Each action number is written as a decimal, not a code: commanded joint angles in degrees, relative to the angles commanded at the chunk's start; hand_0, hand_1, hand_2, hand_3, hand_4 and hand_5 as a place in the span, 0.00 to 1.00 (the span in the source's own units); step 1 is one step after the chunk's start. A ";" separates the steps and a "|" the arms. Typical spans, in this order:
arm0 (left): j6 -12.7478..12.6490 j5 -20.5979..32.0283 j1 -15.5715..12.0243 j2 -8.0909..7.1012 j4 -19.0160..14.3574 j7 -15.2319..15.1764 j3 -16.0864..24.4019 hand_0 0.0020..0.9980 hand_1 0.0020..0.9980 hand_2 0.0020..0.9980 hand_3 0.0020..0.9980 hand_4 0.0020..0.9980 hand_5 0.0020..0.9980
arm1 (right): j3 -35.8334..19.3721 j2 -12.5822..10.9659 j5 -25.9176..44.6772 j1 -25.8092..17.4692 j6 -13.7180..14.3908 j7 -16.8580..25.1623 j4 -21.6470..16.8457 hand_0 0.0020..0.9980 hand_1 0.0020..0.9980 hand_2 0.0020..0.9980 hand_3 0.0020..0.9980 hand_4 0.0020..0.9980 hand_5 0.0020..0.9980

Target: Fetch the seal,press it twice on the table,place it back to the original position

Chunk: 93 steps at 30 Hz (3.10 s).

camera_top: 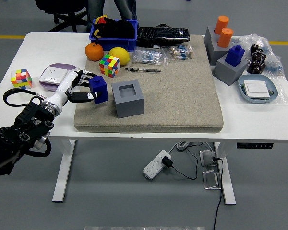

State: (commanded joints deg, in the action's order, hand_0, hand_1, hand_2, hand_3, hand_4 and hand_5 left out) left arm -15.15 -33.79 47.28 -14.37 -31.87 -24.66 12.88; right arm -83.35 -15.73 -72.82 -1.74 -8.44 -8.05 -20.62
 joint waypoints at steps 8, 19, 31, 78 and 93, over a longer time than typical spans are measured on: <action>-0.05 0.59 -0.69 0.67 0.50 0.05 -1.37 0.64 0.46 0.43 0.56 0.74 0.00 | 0.40 -0.01 0.08 0.13 -0.02 0.00 -0.03 0.84 0.73 0.70 0.72 0.75 0.52; 0.13 1.33 -1.12 1.06 0.93 0.39 -4.14 0.64 0.46 0.42 0.56 0.74 0.00 | 0.83 -0.23 0.16 0.12 0.00 -0.05 -0.08 0.84 0.73 0.70 0.72 0.75 0.52; 0.28 1.78 -1.55 0.98 1.31 0.56 -5.45 0.64 0.46 0.42 0.56 0.74 0.00 | 1.11 -0.32 0.19 -0.03 0.01 -0.05 -0.10 0.84 0.73 0.70 0.72 0.75 0.52; 0.07 -4.53 7.68 -3.93 -9.13 0.61 -1.86 0.64 0.46 0.42 0.56 0.74 0.00 | -0.18 -0.14 0.07 -0.08 0.11 -0.03 -0.04 0.84 0.73 0.70 0.72 0.75 0.52; 0.39 -3.87 8.08 -0.75 -9.16 0.89 -4.32 0.64 0.46 0.42 0.56 0.74 0.00 | -0.24 -0.17 0.27 0.14 0.14 -0.02 -0.12 0.84 0.73 0.70 0.72 0.75 0.52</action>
State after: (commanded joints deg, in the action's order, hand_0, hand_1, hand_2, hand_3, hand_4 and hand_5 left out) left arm -14.77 -37.66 55.36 -15.12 -41.03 -23.77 8.56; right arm -83.59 -15.90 -72.55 -1.60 -8.29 -8.07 -20.74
